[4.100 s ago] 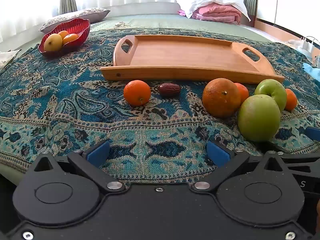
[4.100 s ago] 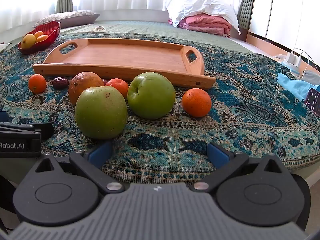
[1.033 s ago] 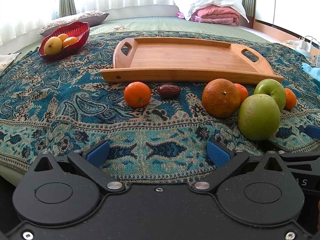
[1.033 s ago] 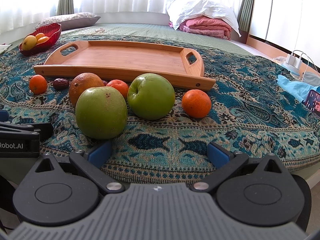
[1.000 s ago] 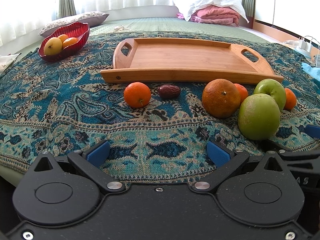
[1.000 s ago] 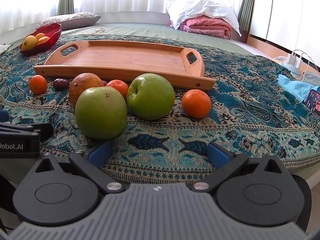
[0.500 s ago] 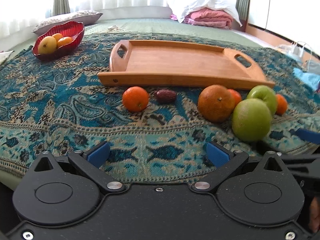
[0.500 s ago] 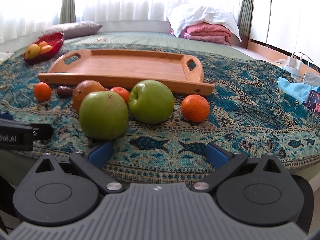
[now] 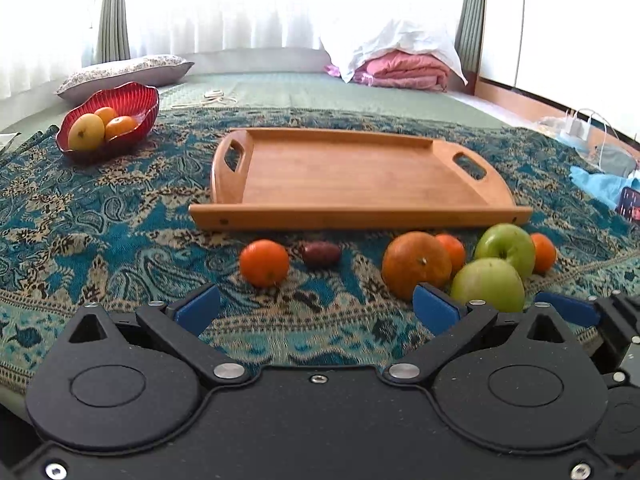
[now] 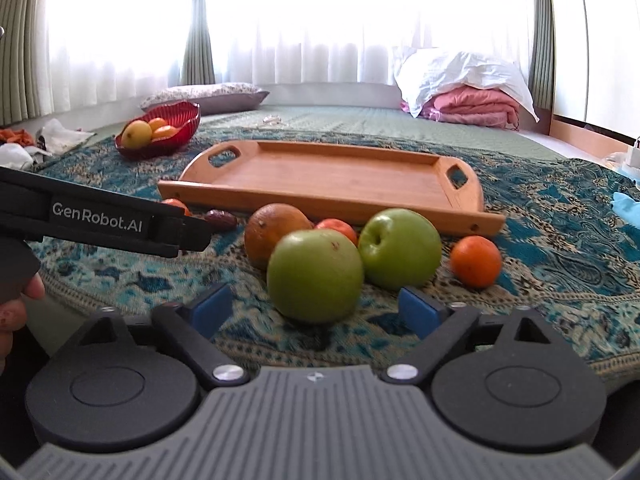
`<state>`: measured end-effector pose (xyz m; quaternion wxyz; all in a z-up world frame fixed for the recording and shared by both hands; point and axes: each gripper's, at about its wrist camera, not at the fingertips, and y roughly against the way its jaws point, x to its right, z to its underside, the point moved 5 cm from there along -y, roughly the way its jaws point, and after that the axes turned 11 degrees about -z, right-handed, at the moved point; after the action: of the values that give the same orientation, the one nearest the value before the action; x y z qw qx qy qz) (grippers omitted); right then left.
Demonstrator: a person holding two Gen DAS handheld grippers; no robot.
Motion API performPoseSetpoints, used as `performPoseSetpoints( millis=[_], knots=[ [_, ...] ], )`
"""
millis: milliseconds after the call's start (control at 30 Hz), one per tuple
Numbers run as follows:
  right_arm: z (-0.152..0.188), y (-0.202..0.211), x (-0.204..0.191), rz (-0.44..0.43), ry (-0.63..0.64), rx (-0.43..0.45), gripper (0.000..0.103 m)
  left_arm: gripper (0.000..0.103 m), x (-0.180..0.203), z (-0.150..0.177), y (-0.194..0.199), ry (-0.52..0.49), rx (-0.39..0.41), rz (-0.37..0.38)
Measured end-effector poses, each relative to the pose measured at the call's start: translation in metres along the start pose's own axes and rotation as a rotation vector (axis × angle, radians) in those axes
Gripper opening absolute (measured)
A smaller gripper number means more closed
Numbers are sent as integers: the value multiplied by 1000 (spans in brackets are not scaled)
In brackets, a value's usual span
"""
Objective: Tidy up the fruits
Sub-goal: 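Grasp the large green apple with the right tool while the left tool grasps the orange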
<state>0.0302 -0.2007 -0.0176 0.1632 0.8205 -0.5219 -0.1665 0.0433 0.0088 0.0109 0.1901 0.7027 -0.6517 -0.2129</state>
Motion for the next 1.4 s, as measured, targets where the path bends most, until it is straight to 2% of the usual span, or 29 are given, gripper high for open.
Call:
performPoseSetpoints(
  millis=[200,267,367,533,667,800,1100,1400],
  knots=[
    [-4,-9,-3,-12,-26,35,87,103,-6,-5,-5,17,2,-5],
    [-5,-15,-3,-10,-27,35,77,103,-6,-6,-6,22,1,2],
    [-6,-21,-2,11,-30,35,67,103,-7,-6,-7,27,3,8],
    [-2,-31,7,18,-58,7,60,103,-5,-5,-9,38,-2,23],
    [-2,-21,8,20,-80,38,60,103,1,-5,-10,45,1,46],
    [-1,-7,13,72,-76,60,60,103,12,-4,-12,46,5,76],
    [2,24,54,180,-141,86,60,103,47,-1,-15,31,37,130],
    [8,28,63,190,-171,86,60,102,79,3,-22,-21,74,114]
  ],
)
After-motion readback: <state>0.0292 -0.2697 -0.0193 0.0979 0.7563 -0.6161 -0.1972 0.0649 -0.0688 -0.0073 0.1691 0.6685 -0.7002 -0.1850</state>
